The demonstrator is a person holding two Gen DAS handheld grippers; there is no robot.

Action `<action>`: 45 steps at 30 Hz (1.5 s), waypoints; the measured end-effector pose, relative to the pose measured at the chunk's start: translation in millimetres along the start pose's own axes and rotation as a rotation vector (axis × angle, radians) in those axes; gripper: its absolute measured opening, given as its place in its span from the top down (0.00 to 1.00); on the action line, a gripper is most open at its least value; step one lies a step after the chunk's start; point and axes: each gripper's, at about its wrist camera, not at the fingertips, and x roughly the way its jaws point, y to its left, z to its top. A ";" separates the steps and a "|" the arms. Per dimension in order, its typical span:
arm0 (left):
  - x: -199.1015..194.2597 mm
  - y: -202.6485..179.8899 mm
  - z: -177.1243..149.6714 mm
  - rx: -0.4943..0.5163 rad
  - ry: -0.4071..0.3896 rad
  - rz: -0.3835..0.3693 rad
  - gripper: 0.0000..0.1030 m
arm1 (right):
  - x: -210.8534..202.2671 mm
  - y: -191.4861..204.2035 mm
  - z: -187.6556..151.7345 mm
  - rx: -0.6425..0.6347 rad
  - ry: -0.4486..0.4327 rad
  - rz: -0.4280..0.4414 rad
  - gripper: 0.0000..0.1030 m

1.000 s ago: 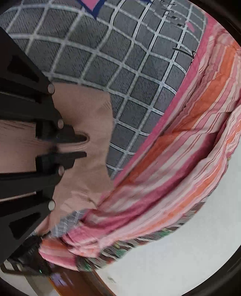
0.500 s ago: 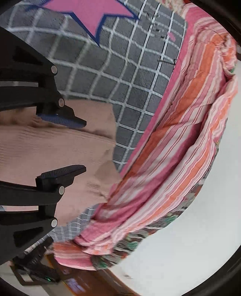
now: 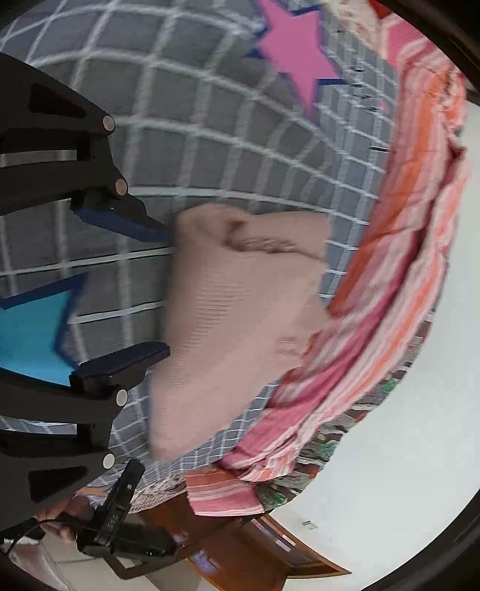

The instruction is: Fold small clothes

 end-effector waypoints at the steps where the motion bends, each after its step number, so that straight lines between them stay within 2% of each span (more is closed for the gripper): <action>1: 3.7 1.5 -2.7 -0.015 0.012 -0.007 0.48 | 3.2 -1.4 -3.1 0.013 0.006 0.009 0.51; 3: 12.7 9.2 -3.9 -0.081 0.025 -0.034 0.48 | 9.9 -4.3 -5.7 0.041 0.002 0.016 0.51; 5: 18.2 17.6 0.2 -0.156 -0.003 -0.056 0.48 | 15.6 -8.0 -4.5 0.082 -0.017 0.016 0.51; 9: 32.4 26.4 11.7 -0.245 -0.019 -0.093 0.48 | 25.4 -16.3 5.0 0.184 -0.044 0.037 0.50; 14: 53.6 22.5 27.4 -0.266 -0.037 -0.075 0.48 | 38.1 -35.2 23.0 0.319 -0.065 0.093 0.50; 18: 66.1 18.9 38.8 -0.259 -0.047 -0.031 0.50 | 49.1 -38.4 37.4 0.363 -0.065 0.093 0.51; 21: 68.2 16.4 41.0 -0.267 -0.079 0.034 0.59 | 56.3 -37.5 43.8 0.365 -0.064 0.059 0.62; 23: 70.4 16.6 41.4 -0.270 -0.081 0.059 0.77 | 60.1 -37.4 44.3 0.366 -0.069 0.051 0.76; 24: 70.9 18.5 41.8 -0.285 -0.080 0.052 0.80 | 61.1 -38.4 44.1 0.367 -0.068 0.061 0.85; 27: 64.0 23.3 40.4 -0.315 -0.101 0.019 0.84 | 56.3 -36.2 43.1 0.355 -0.090 0.076 0.89; 33: 33.9 13.7 24.7 -0.279 -0.114 0.011 0.85 | 26.3 -25.1 30.2 0.321 -0.110 0.081 0.90; 45: -25.0 2.7 -42.3 -0.238 -0.099 0.032 0.84 | -35.8 -8.6 -38.0 0.237 -0.103 0.056 0.90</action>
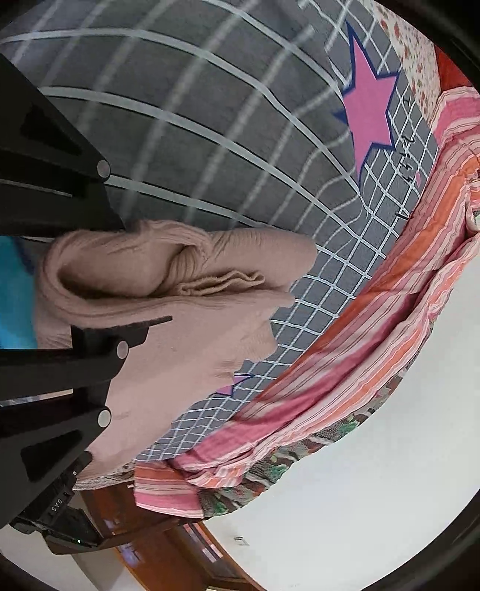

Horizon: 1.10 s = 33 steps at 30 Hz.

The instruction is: Fold small clothes

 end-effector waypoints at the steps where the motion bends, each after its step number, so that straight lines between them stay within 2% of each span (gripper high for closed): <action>1: -2.9 -0.9 -3.7 0.006 0.000 0.003 0.84 | -6.5 -0.6 -6.6 -0.010 0.000 -0.004 0.90; 6: -22.5 -3.3 -24.5 0.050 0.003 0.014 0.84 | -27.1 -6.3 -28.8 -0.028 -0.001 -0.018 0.90; 9: -26.4 -2.9 -31.2 0.063 0.018 0.028 0.82 | -33.3 -4.5 -39.5 -0.072 -0.007 -0.071 0.87; 10: -28.0 -2.1 -32.3 0.069 0.029 0.043 0.80 | -34.3 -4.0 -42.3 -0.089 0.002 -0.092 0.83; 13: -38.4 1.6 -34.1 0.097 0.042 0.101 0.77 | -44.6 -3.7 -49.6 -0.124 -0.007 -0.113 0.80; 16: -56.9 2.3 -33.7 0.151 0.014 0.158 0.71 | -56.5 -4.4 -50.9 -0.141 -0.023 -0.124 0.78; 19: -74.1 -1.3 -28.9 0.195 -0.019 0.202 0.71 | -62.6 -5.2 -49.3 -0.146 -0.030 -0.130 0.77; 26: -105.1 -18.7 -16.4 0.275 -0.066 0.207 0.62 | -71.7 10.2 -46.9 -0.209 -0.082 -0.197 0.74; 33: -107.3 -33.5 -7.9 0.313 -0.074 0.208 0.61 | -83.5 27.4 -38.1 -0.276 -0.138 -0.219 0.74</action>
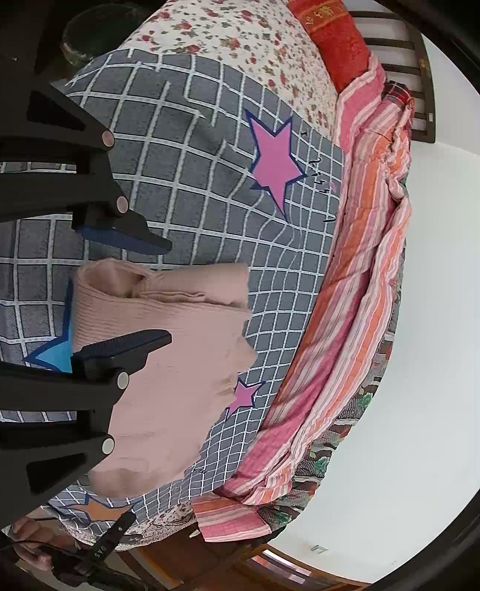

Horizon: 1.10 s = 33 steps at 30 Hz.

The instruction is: Fold small clothes

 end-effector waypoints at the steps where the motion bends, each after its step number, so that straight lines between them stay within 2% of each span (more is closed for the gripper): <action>1: 0.2 -0.8 2.1 0.001 -0.004 -0.002 0.61 | -0.7 1.0 2.7 -0.003 -0.004 -0.001 0.74; 15: 22.2 -12.1 23.8 0.017 -0.005 0.006 0.58 | 22.6 2.8 22.4 -0.012 0.028 -0.009 0.72; 16: 26.0 -12.6 25.2 0.016 0.002 0.003 0.55 | 24.9 2.9 23.3 -0.014 0.030 -0.013 0.71; 17: 28.8 -12.8 25.7 0.014 0.009 -0.003 0.48 | 28.5 3.1 24.9 -0.017 0.034 -0.019 0.71; 18: 32.7 -13.1 27.0 0.010 0.018 -0.014 0.46 | 30.5 3.0 25.3 -0.017 0.036 -0.020 0.71; 24: 53.5 -11.9 30.5 -0.004 0.051 -0.017 0.46 | 48.6 0.0 32.3 -0.023 0.057 -0.033 0.71; 33: 96.1 -15.1 36.9 -0.005 0.135 -0.105 0.47 | 76.4 -3.3 47.3 -0.027 0.091 -0.052 0.68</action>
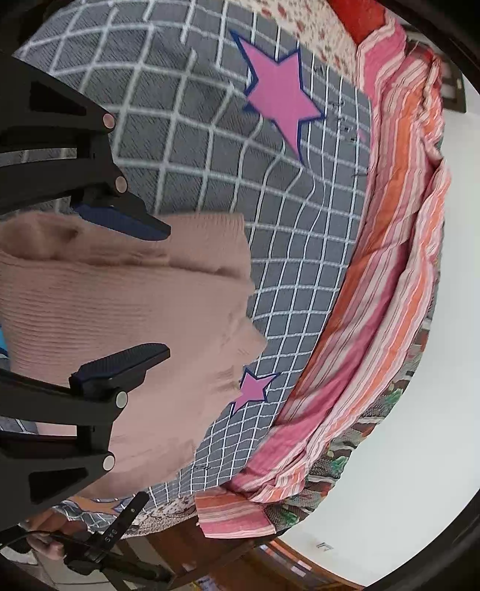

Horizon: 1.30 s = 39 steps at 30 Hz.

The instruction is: Fold small clothes

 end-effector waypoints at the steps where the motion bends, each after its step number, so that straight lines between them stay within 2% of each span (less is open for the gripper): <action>1: 3.7 -1.5 2.0 0.001 -0.001 0.004 0.47 | 3.3 -0.1 2.3 0.001 0.002 0.000 0.68; 8: 36.0 -16.8 19.8 0.051 0.021 0.054 0.48 | 31.9 -2.9 21.0 0.000 0.032 -0.033 0.68; 15: 60.9 -18.5 36.2 0.060 0.040 0.080 0.48 | 55.5 -4.1 33.3 0.002 0.057 -0.021 0.68; 22: 87.3 -12.0 45.2 0.068 0.096 0.082 0.60 | 79.6 1.4 38.2 -0.013 0.088 -0.020 0.67; 27: 102.8 -6.9 45.5 0.048 0.114 0.084 0.77 | 97.2 7.3 42.9 -0.033 0.125 -0.054 0.67; 29: 104.5 -5.6 46.1 0.044 0.108 0.080 0.93 | 102.9 9.3 44.4 -0.034 0.135 -0.065 0.72; 30: 104.4 -4.7 46.5 0.039 0.105 0.063 0.93 | 105.0 11.2 44.6 -0.042 0.136 -0.064 0.88; 31: 102.6 -4.1 47.4 0.032 0.095 0.053 0.93 | 107.4 14.0 45.4 -0.055 0.141 -0.052 0.92; 33: 91.3 0.4 51.1 0.010 0.034 0.033 0.93 | 106.0 18.8 47.0 -0.083 0.122 -0.067 0.95; 35: 79.4 7.0 54.8 -0.015 -0.024 0.023 0.94 | 95.5 23.1 50.9 -0.095 0.061 -0.053 0.95; 37: 79.6 13.4 53.8 -0.024 -0.024 0.037 0.94 | 89.6 24.7 54.6 -0.101 0.027 -0.046 0.95; 39: 90.1 17.3 49.5 -0.021 -0.002 0.069 0.93 | 101.1 21.0 55.6 -0.087 0.051 -0.076 0.95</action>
